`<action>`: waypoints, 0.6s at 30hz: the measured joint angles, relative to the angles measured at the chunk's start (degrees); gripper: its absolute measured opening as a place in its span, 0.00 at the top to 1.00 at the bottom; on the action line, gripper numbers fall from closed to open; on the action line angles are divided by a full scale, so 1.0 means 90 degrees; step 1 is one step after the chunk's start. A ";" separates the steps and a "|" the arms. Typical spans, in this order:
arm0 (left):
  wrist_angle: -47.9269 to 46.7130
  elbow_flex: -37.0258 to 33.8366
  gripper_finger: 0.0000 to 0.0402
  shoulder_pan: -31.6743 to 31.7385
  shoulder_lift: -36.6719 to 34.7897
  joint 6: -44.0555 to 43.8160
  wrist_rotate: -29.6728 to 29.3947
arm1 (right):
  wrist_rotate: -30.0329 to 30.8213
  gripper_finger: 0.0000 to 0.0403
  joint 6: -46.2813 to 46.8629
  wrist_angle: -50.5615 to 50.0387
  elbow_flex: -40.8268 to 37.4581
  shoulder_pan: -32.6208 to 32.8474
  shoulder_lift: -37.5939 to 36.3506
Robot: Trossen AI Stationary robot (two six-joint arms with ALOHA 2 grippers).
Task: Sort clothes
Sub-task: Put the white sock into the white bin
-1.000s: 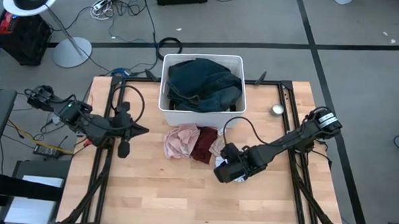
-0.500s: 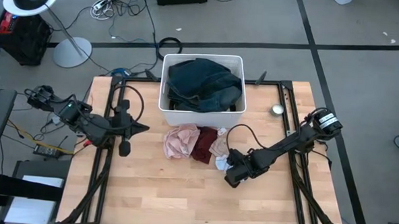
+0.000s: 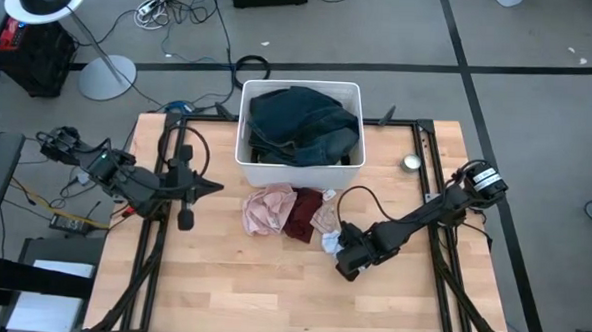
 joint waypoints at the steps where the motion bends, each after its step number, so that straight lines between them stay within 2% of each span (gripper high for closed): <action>1: 0.0013 0.0000 0.99 0.0000 0.0000 0.0217 -0.0004 | -0.0001 0.99 -0.0017 -0.0230 0.0176 0.0000 0.0000; 5: 0.0012 0.0000 0.99 0.0000 0.0001 0.0423 -0.0098 | 0.0060 0.99 -0.0094 -0.1291 0.1015 0.0000 0.0000; 8: -0.0039 0.0000 0.99 0.0003 0.0047 0.0435 -0.0293 | 0.0344 0.99 -0.0220 -0.1979 0.1791 0.0000 0.0000; 18: -0.0514 -0.0005 0.99 0.0277 0.0125 0.0309 -0.0680 | 0.2101 1.00 -0.0734 -0.3513 0.4418 -0.0224 -0.0002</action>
